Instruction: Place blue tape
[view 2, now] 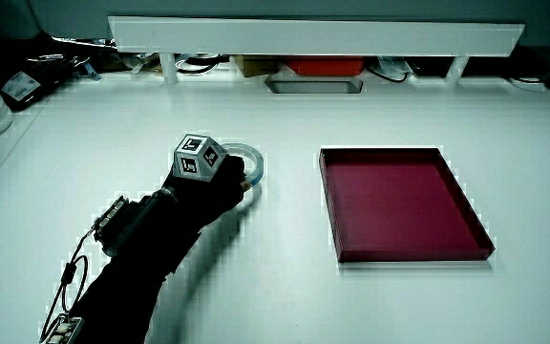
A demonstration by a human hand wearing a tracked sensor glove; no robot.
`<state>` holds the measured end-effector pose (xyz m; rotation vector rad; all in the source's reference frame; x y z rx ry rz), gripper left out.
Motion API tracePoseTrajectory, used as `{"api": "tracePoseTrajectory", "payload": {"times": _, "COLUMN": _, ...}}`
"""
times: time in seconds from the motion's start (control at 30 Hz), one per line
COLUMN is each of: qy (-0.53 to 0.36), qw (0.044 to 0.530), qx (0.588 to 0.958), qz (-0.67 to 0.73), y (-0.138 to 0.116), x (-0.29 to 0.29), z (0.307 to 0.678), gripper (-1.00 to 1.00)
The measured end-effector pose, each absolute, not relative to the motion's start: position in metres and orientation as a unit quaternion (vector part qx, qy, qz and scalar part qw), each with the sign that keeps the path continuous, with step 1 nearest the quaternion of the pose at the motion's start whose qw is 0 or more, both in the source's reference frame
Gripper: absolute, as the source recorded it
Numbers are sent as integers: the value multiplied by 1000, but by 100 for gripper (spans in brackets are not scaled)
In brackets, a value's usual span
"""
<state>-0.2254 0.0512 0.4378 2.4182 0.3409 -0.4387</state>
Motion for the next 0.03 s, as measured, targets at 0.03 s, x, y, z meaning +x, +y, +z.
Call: {"api": "tracePoseTrajectory", "payload": {"times": 0.03, "qy": 143, "qw": 334, "qx": 913, "qz": -185, "y": 53, "x": -219, "z": 428, "gripper": -100}}
